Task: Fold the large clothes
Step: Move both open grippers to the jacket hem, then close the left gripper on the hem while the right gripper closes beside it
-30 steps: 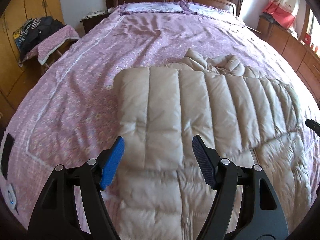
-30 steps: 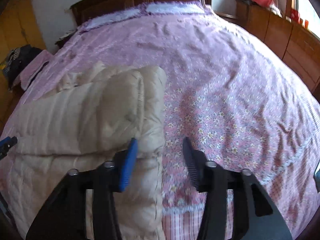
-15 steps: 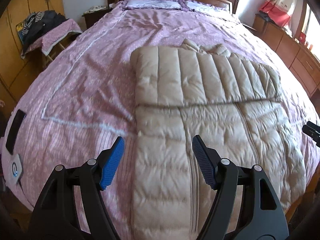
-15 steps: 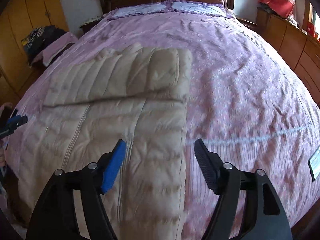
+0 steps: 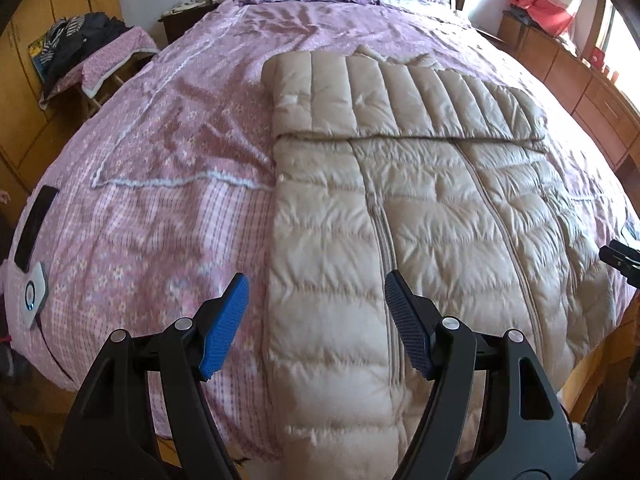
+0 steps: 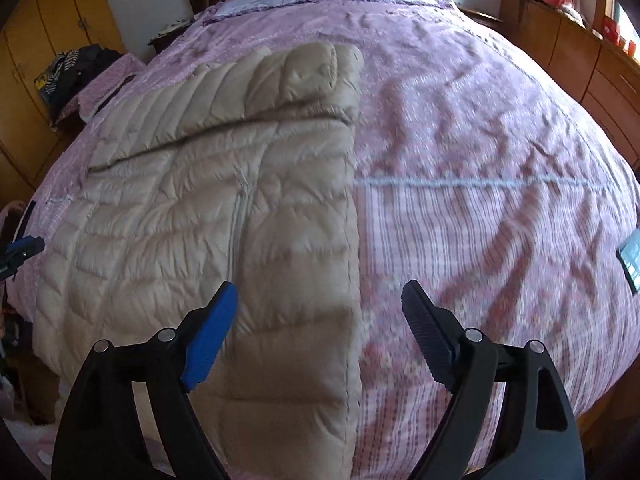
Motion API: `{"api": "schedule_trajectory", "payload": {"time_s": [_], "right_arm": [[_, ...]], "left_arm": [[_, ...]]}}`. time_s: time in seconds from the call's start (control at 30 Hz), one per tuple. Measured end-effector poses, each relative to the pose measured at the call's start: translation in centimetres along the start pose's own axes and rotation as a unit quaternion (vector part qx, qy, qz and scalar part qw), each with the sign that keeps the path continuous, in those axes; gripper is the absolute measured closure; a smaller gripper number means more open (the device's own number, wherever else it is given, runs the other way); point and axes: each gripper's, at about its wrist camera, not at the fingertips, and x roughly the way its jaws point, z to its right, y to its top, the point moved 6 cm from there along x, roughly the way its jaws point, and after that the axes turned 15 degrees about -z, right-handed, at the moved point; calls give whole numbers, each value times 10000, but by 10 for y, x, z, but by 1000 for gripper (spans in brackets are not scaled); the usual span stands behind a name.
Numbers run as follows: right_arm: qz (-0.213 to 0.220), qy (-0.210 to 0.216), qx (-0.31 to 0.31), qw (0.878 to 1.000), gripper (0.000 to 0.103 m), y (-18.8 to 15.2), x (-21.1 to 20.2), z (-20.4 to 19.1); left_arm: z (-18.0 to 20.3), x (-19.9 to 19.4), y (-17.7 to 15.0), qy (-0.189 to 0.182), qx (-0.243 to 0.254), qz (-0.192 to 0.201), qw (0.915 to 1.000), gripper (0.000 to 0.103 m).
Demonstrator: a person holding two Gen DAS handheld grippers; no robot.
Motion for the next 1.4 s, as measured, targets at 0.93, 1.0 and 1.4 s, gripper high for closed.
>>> {"api": "schedule_trajectory", "payload": {"time_s": [0.93,1.0,1.4], "right_arm": [[-792,297,-667,9942,18,-41,41,-30],[-800,288,-659,9942,18,-41,42,-32],[-574,282,-971,9932,72,-48,13,-38]], "left_arm": [[24,41,-52,-866,326,-891,9917,33],[27,47,-50,-793,365,-959,9916,33],[36,30,-49,-1078,688,-928,9874,87]]}}
